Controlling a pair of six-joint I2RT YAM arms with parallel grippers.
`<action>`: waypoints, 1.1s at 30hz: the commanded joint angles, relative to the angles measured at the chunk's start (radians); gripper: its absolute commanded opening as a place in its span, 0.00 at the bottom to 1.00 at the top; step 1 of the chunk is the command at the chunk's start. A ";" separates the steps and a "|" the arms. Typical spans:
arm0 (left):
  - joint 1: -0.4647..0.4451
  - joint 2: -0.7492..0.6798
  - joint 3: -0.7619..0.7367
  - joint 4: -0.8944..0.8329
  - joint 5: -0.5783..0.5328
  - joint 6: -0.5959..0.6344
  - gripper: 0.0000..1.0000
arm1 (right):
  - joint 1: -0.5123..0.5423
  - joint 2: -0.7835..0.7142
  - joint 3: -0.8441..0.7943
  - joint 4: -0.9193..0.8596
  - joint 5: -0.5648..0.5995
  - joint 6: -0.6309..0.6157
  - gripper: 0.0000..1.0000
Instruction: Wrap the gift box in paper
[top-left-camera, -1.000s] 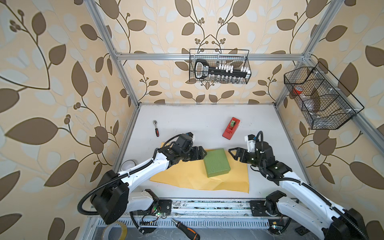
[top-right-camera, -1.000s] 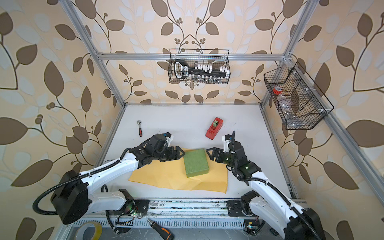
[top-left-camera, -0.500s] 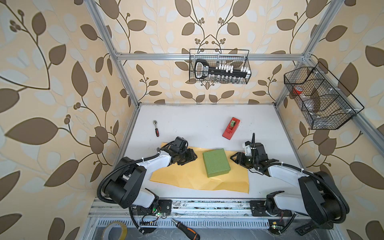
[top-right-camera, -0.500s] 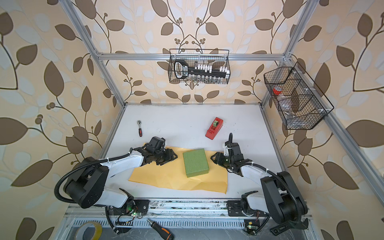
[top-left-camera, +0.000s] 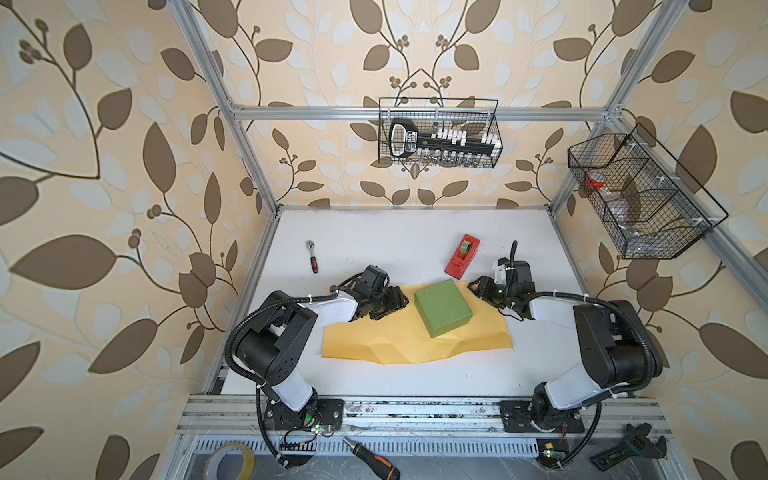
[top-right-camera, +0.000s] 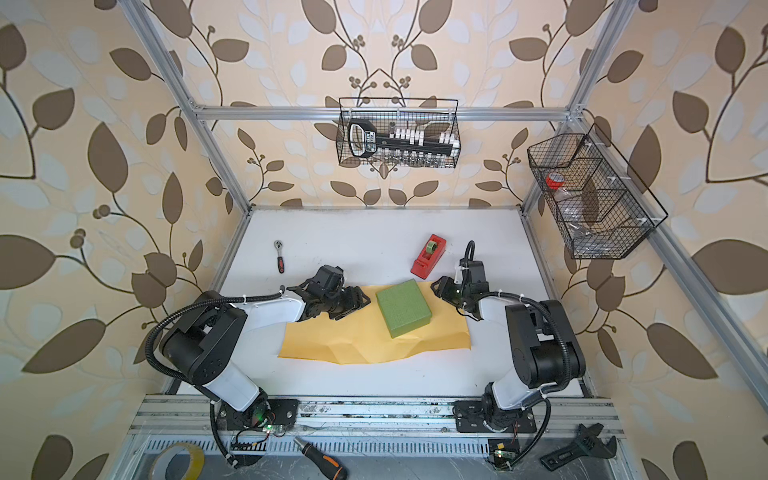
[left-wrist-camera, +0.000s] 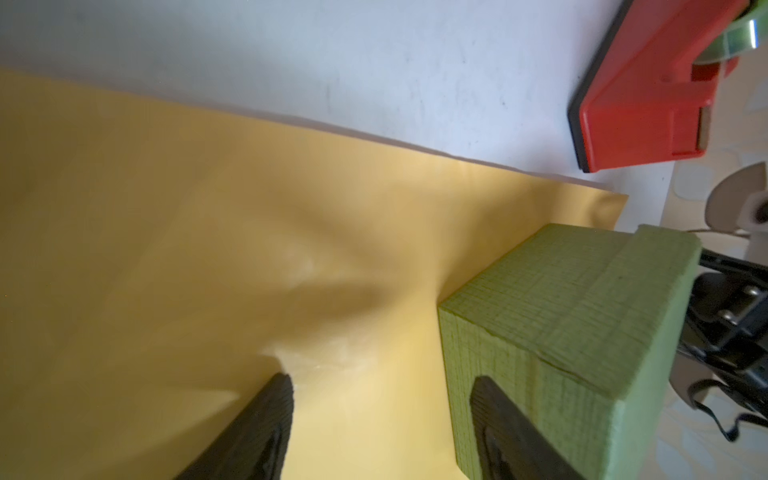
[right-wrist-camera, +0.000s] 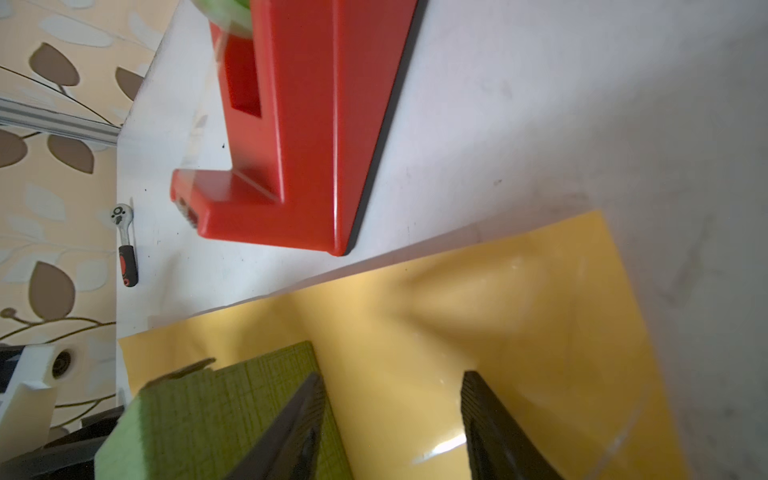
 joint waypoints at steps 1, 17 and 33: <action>-0.032 -0.155 -0.010 -0.100 -0.119 0.045 0.74 | -0.001 -0.102 -0.006 -0.133 0.044 -0.088 0.57; -0.494 0.124 0.560 -0.314 -0.482 0.764 0.84 | -0.053 -0.164 -0.208 -0.102 -0.132 -0.044 0.43; -0.494 0.477 0.901 -0.488 -0.609 0.805 0.78 | -0.087 -0.221 -0.294 -0.077 -0.122 0.026 0.36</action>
